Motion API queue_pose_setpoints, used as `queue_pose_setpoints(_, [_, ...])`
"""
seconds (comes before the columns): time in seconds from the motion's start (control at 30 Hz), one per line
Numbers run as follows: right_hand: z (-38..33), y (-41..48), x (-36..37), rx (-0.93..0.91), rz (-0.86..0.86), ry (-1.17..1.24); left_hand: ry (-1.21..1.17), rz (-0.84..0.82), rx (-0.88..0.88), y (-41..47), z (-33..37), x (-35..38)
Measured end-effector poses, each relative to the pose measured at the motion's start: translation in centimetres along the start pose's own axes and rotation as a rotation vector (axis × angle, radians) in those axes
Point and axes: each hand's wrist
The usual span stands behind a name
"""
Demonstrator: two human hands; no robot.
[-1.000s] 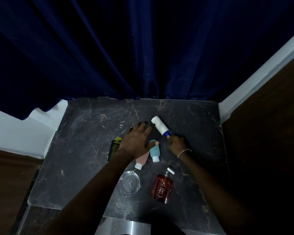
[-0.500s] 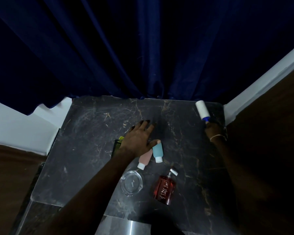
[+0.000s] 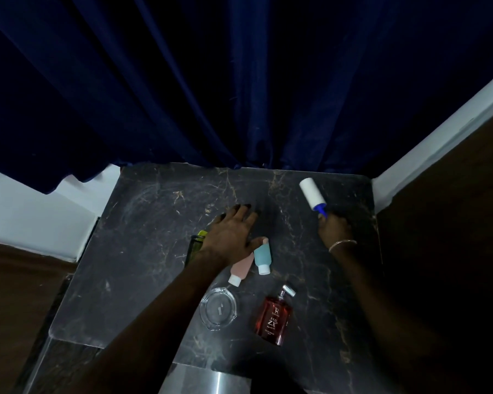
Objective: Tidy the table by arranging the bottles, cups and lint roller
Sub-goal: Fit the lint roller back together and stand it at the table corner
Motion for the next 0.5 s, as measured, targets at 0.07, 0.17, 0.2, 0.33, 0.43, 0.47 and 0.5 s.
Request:
queue_pose_setpoints(0.07, [-1.2, -1.4, 1.0, -0.045, -0.045, -0.033, -0.001, 0.002, -0.001, 0.0, 0.3, -0.1])
queue_pose_setpoints(0.17, [-2.5, -3.4, 2.6, -0.09, -0.105, -0.051, -0.004, 0.001, -0.002, -0.1, 0.5, -0.2])
queue_pose_setpoints(0.2, [-2.9, -4.0, 3.1, -0.091, -0.127, -0.041, -0.002, -0.005, -0.003, -0.1, 0.5, -0.2])
queue_pose_setpoints(0.33, [-4.6, -5.4, 4.3, -0.049, -0.182, 0.074, 0.02, -0.017, 0.0, -0.3, 0.5, -0.1])
queue_pose_setpoints(0.43, [-4.9, -5.1, 4.4, -0.002, -0.214, 0.126, 0.015, -0.015, -0.003, -0.3, 0.6, -0.1])
queue_pose_setpoints(0.47, [-4.7, -4.8, 4.2, 0.013, -0.215, 0.133, 0.013, -0.018, -0.004, -0.3, 0.6, -0.1])
queue_pose_setpoints(0.5, [-4.6, -4.5, 3.9, 0.042, -0.222, 0.161, 0.009, -0.024, -0.006, -0.3, 0.6, -0.2])
Point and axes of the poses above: each hand's wrist, its own y-axis towards the middle knuckle, its own x-axis out of the palm, z = x × y, and after that the axes turned 3 degrees about z, right-handed
